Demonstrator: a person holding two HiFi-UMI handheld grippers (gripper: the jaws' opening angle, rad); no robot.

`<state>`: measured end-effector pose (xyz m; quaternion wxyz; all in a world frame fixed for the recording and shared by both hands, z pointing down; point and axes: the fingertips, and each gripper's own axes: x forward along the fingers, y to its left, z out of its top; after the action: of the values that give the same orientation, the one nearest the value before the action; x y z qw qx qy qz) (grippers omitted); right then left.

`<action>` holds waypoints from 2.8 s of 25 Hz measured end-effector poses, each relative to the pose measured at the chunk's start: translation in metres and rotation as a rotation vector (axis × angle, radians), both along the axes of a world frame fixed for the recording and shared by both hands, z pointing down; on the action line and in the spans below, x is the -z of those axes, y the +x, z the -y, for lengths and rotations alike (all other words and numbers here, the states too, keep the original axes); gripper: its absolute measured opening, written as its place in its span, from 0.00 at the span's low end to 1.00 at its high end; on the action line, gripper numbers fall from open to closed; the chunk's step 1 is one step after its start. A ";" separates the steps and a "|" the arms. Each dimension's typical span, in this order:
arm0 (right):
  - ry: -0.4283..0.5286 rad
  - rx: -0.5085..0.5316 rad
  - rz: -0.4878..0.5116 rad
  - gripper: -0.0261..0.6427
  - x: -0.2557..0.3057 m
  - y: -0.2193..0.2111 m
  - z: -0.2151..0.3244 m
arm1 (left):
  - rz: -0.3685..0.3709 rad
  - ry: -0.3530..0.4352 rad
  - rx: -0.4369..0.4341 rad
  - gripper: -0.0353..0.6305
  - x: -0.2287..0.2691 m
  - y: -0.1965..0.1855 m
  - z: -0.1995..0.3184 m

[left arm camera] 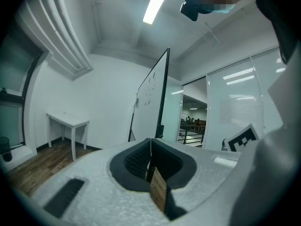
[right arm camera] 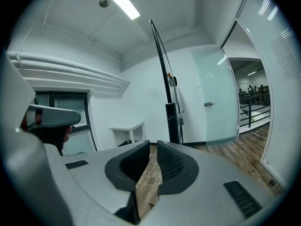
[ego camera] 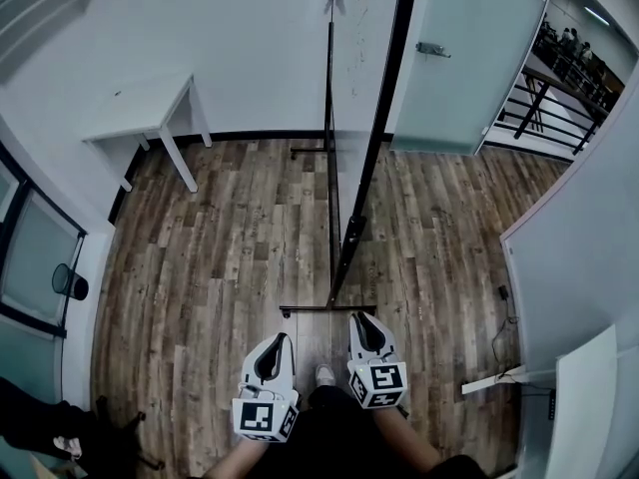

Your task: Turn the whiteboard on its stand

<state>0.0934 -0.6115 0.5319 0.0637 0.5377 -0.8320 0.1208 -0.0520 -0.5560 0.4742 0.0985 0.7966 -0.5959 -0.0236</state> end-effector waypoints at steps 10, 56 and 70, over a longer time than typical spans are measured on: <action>-0.082 0.004 -0.033 0.23 -0.042 0.006 0.106 | -0.002 -0.026 0.020 0.08 -0.011 0.014 0.081; -0.150 -0.085 -0.203 0.27 -0.125 -0.012 0.235 | -0.016 -0.095 0.162 0.08 -0.044 -0.017 0.083; -0.158 -0.073 -0.192 0.27 -0.125 -0.037 0.161 | -0.030 -0.076 0.126 0.08 -0.034 -0.032 0.016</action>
<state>0.0569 -0.7726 0.6568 0.1807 0.5699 -0.7900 0.1362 -0.0841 -0.5719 0.5086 0.1360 0.7529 -0.6436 -0.0187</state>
